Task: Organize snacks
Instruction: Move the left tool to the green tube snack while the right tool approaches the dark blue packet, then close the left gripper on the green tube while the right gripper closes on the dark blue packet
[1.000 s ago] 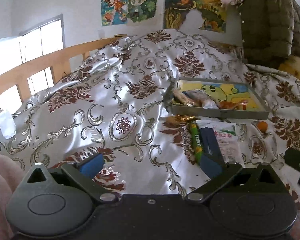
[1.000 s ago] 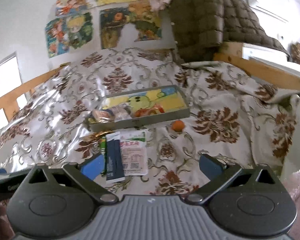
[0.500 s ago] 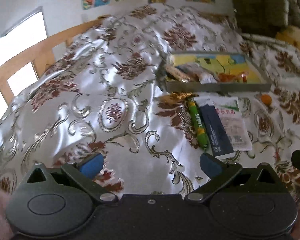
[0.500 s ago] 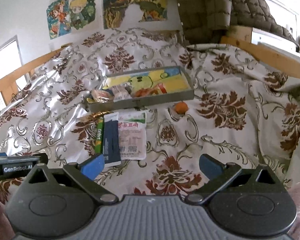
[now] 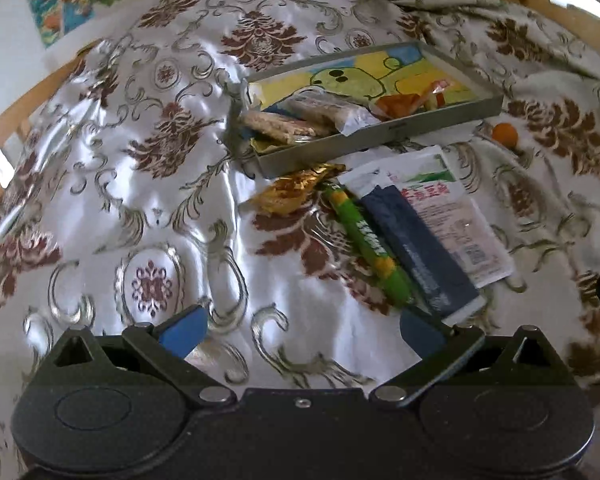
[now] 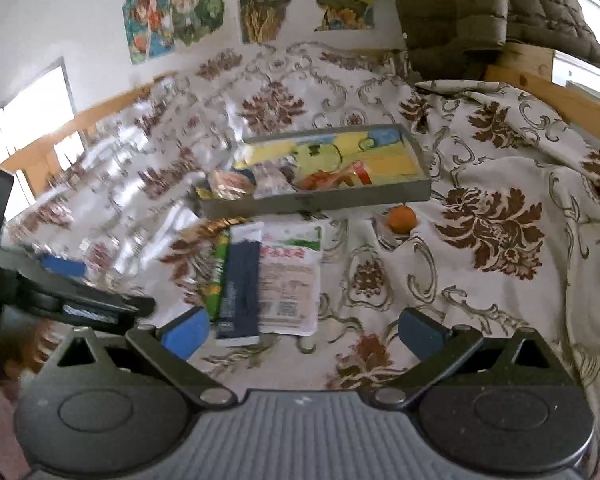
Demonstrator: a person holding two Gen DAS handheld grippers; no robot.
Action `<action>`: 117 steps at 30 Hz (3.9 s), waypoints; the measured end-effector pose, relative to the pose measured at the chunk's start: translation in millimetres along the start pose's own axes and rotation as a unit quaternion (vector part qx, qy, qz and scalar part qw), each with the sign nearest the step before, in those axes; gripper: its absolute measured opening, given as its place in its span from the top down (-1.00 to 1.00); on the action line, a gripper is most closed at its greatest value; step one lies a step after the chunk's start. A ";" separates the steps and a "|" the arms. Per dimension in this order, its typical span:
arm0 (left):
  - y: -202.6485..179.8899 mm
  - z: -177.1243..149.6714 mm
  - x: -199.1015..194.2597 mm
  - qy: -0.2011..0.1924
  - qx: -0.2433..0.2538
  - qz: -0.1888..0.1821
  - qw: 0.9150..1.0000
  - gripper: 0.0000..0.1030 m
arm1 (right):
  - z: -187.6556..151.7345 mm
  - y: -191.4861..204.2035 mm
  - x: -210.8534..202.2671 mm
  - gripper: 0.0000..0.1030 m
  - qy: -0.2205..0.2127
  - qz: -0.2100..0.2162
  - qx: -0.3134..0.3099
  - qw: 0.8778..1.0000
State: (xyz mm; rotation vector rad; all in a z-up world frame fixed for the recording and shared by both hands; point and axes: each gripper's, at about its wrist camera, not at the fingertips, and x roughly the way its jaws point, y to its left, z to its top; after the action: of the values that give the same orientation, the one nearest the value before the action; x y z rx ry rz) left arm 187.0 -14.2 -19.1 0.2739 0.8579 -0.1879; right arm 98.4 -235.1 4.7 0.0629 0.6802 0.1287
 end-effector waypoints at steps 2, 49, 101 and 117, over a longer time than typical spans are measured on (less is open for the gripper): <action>3.5 1.2 7.7 -0.004 0.000 -0.007 1.000 -0.99 | 2.5 0.4 14.7 -1.00 0.020 -0.008 -0.014 1.000; 11.2 26.3 77.3 -0.058 -0.068 -0.160 0.983 -0.34 | 9.8 51.2 121.8 -0.73 0.022 0.014 -0.156 0.987; 19.4 37.6 117.2 0.039 -0.134 -0.157 0.978 0.24 | 9.8 60.2 156.3 0.07 0.062 0.068 -0.111 0.990; 42.3 38.9 110.7 0.090 -0.198 -0.171 0.961 0.61 | 7.6 62.6 151.3 0.62 0.058 0.094 -0.103 0.989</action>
State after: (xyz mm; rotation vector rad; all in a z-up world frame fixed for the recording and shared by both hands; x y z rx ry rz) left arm 297.4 7.9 -72.9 -0.2389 1.0985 -0.3100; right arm 213.6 -152.1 -77.3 -0.0805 0.7735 0.3852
